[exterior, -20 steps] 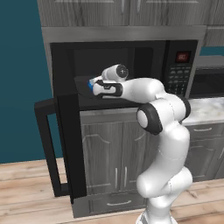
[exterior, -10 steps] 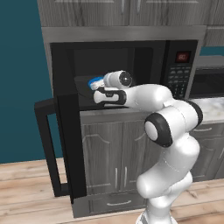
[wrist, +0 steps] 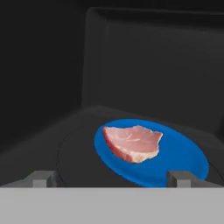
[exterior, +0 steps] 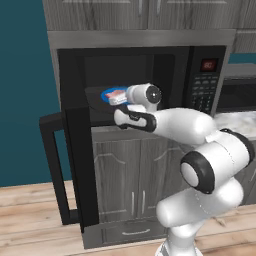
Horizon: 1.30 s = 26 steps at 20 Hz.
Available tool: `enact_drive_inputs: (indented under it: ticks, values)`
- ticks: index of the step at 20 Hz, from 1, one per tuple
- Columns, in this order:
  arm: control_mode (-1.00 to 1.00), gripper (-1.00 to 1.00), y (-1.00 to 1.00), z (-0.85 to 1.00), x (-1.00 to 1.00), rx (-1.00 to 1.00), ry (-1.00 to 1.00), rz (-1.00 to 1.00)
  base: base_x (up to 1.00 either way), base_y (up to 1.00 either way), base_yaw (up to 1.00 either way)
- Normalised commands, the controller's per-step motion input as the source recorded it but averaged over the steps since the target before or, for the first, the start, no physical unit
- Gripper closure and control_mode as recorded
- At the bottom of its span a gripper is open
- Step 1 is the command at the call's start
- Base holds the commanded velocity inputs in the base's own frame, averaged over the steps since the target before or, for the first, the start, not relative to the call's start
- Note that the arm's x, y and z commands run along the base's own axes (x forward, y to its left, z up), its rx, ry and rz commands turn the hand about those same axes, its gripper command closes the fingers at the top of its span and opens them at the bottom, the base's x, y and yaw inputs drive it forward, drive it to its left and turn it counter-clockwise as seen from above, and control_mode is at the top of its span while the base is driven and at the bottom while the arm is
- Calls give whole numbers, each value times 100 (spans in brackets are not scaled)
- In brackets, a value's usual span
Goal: Transport the steak from the fridge to the microwave and turn on the microwave.
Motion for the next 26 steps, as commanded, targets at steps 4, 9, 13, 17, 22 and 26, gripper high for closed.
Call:
enact_drive_inputs:
  ticks: [4,9,13,17,22,26]
  values:
    - [-100,-100,-11,34,-69,10,7,-7,0,0,0]
    - [-100,-100,-8,26,-76,8,2,0,0,0,0]
    - [-100,-100,-4,33,-69,4,2,9,0,0,0]
    - [-100,-100,-4,26,-71,5,6,2,0,0,0]
    - [-100,-100,-6,21,-65,3,20,0,0,0,0]
    - [-100,-100,-1,13,-58,1,29,0,0,0,0]
